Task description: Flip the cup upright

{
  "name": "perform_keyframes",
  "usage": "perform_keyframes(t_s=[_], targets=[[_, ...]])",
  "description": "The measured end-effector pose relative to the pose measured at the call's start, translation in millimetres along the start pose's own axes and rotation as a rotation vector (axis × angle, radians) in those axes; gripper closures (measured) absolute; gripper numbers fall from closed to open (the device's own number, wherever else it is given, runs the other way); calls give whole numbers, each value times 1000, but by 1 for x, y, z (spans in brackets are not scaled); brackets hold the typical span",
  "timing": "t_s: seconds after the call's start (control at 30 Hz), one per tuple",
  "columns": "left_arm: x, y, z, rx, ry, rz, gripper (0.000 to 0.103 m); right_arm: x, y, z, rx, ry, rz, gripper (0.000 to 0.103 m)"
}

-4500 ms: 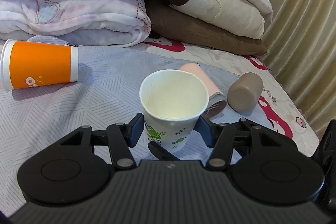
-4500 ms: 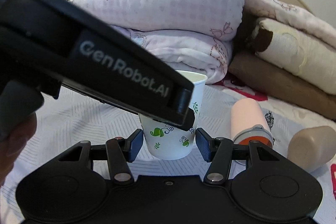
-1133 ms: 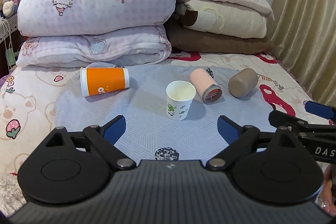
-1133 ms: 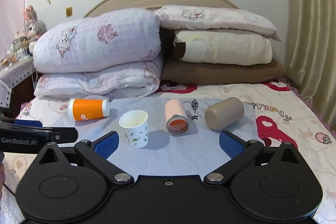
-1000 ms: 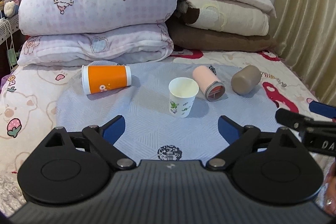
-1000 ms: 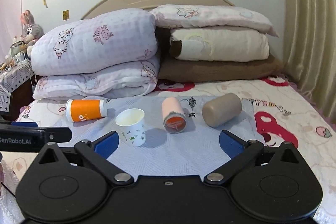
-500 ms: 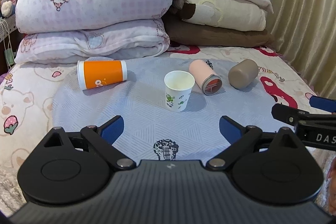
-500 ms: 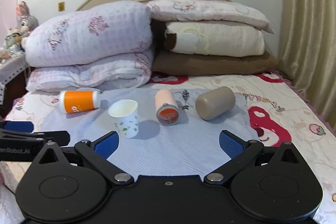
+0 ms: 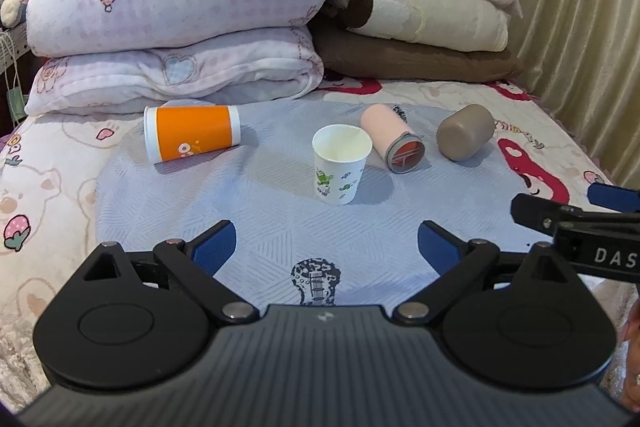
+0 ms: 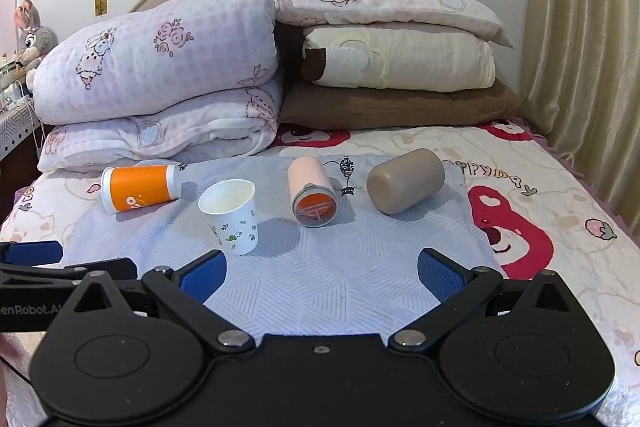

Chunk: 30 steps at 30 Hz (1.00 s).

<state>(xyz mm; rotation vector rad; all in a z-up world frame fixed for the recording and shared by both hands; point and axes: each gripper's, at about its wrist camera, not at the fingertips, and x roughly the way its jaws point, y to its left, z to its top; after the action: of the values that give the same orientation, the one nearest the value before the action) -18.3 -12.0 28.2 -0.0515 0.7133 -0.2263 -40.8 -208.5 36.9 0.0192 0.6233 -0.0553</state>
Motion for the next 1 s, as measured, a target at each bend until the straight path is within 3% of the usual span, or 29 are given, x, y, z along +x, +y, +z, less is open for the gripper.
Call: perform_keyframes(t_s=[0.3, 1.0], targets=[[7, 5, -1, -12, 11, 49, 4, -1, -1, -1, 10, -1, -10, 0], [4, 8, -3, -23, -36, 54, 0, 3, -5, -2, 25, -2, -16, 0]])
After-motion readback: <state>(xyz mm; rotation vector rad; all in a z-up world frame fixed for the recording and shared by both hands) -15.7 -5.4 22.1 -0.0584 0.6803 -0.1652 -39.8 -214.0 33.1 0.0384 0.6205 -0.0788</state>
